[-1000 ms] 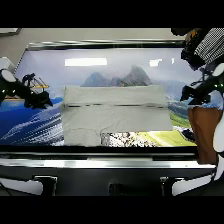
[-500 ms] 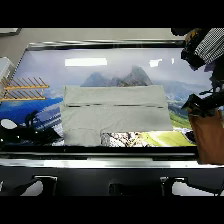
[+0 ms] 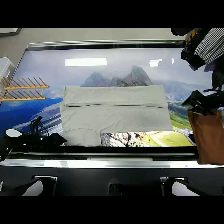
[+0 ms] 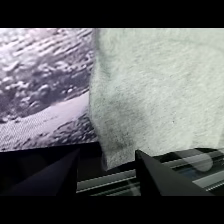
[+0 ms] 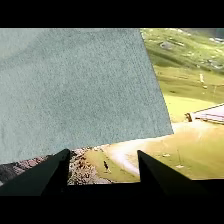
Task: Fold the clothes and pants, and hang the long-sleeved shirts on hangers.
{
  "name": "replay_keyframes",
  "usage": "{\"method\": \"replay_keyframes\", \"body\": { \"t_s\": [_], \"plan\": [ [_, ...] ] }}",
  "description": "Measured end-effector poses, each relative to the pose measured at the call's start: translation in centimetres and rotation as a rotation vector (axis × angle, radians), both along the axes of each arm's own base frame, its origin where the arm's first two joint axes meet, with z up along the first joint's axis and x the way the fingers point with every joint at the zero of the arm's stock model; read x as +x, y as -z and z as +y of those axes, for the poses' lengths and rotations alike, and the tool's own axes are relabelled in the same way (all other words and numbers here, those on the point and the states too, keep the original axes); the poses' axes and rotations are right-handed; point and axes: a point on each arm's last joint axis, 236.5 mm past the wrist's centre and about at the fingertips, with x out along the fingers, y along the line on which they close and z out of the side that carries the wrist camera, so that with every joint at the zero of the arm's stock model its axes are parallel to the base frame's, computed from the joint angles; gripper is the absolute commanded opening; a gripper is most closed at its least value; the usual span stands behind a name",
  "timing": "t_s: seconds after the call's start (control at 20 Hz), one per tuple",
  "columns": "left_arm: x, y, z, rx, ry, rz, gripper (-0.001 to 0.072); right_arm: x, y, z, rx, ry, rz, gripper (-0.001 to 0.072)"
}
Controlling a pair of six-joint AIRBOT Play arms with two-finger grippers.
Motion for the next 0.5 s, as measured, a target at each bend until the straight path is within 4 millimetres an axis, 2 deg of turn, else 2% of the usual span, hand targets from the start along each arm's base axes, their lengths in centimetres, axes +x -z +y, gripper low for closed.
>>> {"method": "replay_keyframes", "body": {
  "t_s": [0.5],
  "plan": [
    [0.62,-0.28,-0.67,-0.038,-0.03,-0.024,0.0365,-0.4,-1.03,0.4,0.001,-0.009,-0.019,0.0477]
  ]
}}
